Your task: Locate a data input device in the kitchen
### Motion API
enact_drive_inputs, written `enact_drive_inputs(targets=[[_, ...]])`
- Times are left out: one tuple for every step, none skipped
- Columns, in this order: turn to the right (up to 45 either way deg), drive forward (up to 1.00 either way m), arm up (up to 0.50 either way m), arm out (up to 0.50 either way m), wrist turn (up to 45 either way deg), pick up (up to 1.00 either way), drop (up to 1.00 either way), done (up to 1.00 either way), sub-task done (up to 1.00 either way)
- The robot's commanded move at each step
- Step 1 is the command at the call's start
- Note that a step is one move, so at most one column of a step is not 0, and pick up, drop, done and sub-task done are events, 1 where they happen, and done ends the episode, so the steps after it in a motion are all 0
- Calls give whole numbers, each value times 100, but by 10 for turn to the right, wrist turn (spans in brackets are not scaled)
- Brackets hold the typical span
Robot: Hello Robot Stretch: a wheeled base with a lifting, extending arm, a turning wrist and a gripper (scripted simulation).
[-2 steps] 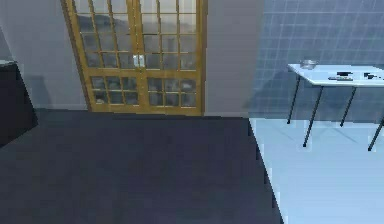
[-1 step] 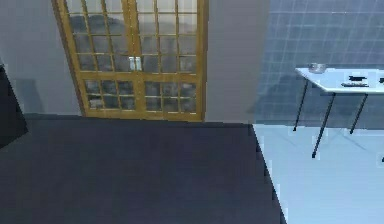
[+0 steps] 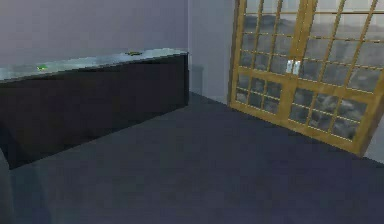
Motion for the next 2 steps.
enact_drive_inputs(targets=[[0, 55, 0, 0, 0, 0, 0, 0, 0], [-390, 0, 0, 0, 0, 0, 0, 0, 0]])
